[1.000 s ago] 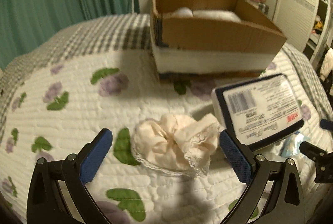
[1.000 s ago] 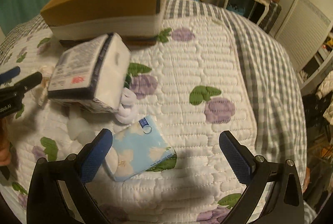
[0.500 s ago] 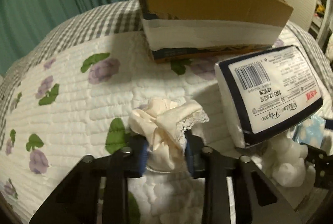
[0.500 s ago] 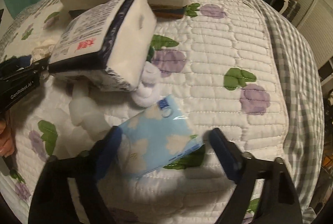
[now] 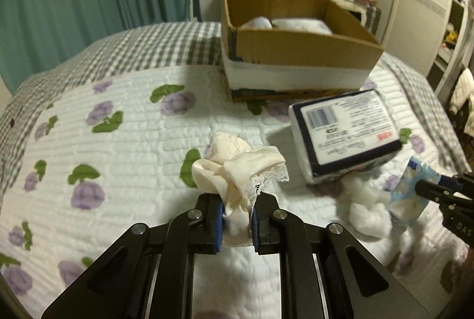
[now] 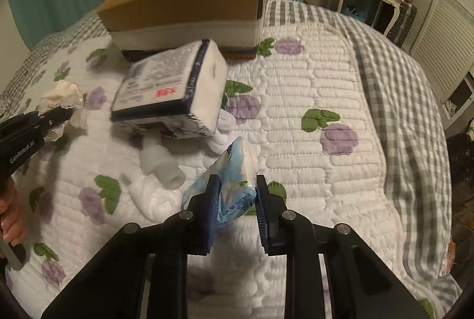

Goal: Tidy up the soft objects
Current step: 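Carry the lace cloth with the left tool while the right tool carries the pouch to the box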

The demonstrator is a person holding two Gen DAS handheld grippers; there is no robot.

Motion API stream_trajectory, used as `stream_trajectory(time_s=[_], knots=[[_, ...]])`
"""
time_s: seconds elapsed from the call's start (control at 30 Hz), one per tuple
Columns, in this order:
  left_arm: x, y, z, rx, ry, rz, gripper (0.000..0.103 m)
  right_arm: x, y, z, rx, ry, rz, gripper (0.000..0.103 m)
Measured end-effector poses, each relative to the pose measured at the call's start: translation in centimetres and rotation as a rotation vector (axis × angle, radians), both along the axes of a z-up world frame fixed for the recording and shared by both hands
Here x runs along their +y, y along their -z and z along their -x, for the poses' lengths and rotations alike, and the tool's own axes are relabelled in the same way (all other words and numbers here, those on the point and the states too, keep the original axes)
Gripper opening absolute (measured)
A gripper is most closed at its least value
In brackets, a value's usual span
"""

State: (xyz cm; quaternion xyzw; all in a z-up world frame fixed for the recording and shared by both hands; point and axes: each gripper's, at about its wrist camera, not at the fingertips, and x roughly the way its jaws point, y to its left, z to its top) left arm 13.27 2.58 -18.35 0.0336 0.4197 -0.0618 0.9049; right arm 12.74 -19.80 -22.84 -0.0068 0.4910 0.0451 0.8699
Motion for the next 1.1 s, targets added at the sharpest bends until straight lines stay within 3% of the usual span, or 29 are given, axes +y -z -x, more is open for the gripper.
stream_trajectory(time_s=[0.4, 1.1], knots=[[1.4, -4.8, 5.6, -0.104, -0.005, 0.048, 0.014, 0.3, -5.3, 4.7, -0.139, 0.036, -0.023, 0.022], [1.8, -17.2, 11.6, -0.365, 0.035, 0.134, 0.014, 1.9, -22.1, 11.9, -0.558, 0.03, 0.001, 0.022]])
